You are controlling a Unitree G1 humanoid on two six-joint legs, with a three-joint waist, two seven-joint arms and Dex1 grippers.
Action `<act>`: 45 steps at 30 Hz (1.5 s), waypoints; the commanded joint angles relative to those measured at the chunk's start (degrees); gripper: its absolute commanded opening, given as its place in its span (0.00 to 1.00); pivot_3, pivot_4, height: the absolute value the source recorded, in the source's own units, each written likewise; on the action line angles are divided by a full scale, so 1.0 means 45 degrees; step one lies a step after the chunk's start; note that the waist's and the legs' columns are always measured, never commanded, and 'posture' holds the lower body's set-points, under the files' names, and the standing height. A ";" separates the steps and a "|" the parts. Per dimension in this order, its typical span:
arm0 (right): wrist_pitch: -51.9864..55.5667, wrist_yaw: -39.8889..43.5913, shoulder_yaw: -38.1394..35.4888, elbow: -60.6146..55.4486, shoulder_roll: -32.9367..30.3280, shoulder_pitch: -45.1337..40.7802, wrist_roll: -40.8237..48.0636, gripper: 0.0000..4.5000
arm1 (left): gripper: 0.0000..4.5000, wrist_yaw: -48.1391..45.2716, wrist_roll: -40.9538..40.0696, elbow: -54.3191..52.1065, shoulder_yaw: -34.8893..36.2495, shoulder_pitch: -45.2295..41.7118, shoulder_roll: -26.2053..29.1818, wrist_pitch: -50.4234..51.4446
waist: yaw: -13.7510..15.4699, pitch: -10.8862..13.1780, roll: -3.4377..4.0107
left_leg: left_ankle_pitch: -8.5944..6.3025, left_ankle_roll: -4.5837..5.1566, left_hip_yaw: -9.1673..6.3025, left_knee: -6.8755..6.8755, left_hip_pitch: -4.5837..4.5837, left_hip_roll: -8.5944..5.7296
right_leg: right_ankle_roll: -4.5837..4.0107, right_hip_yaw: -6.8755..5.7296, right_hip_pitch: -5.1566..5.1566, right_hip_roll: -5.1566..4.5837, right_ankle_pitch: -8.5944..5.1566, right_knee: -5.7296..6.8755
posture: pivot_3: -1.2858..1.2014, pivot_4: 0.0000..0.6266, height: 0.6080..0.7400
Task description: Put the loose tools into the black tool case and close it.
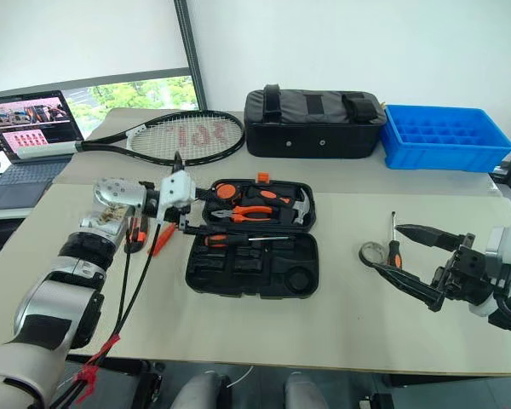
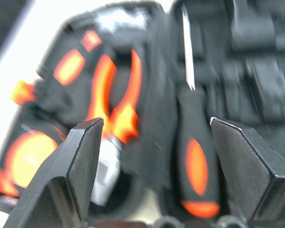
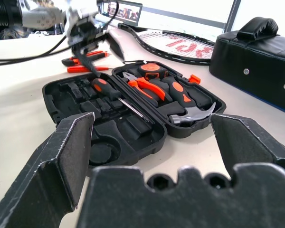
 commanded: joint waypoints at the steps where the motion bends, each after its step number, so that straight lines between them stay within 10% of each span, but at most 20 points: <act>1: -0.0083 0.0070 -0.0075 -0.0103 -0.0219 -0.0273 0.0128 1.00 | 0.72 -0.0059 -0.0955 -0.1178 0.0486 -0.0041 -0.0510 0.1000 | 0.0005 -0.0001 0.0003 | 0.0000 0.0000 -0.0001 0.0002 0.0000 -0.0002 | 0.0001 0.0001 0.0002 0.0000 0.0000 0.0000 | 0.52 0.24 0.76; 10: 0.0026 -0.0044 -0.0044 -0.0239 -0.0225 -0.0329 0.0102 1.00 | 0.01 0.0458 -0.0377 -0.1167 -0.0159 0.0708 -0.1713 0.0874 | -0.0013 0.0009 -0.0003 | 0.0000 0.0000 -0.0023 0.0018 -0.0002 -0.0010 | -0.0004 0.0003 0.0013 0.0002 0.0002 0.0004 | 0.52 0.24 0.76; 45: 0.0722 -0.0823 -0.0276 -0.1110 -0.0751 0.0791 -0.0156 1.00 | 0.01 0.1862 0.2407 0.3863 -0.1251 0.0108 -0.2870 -0.1321 | -0.0031 0.0005 0.0000 | -0.0001 0.0002 -0.0181 0.0035 0.0052 -0.0113 | 0.0104 0.0015 0.0171 -0.0012 -0.0061 -0.0011 | 0.52 0.24 0.76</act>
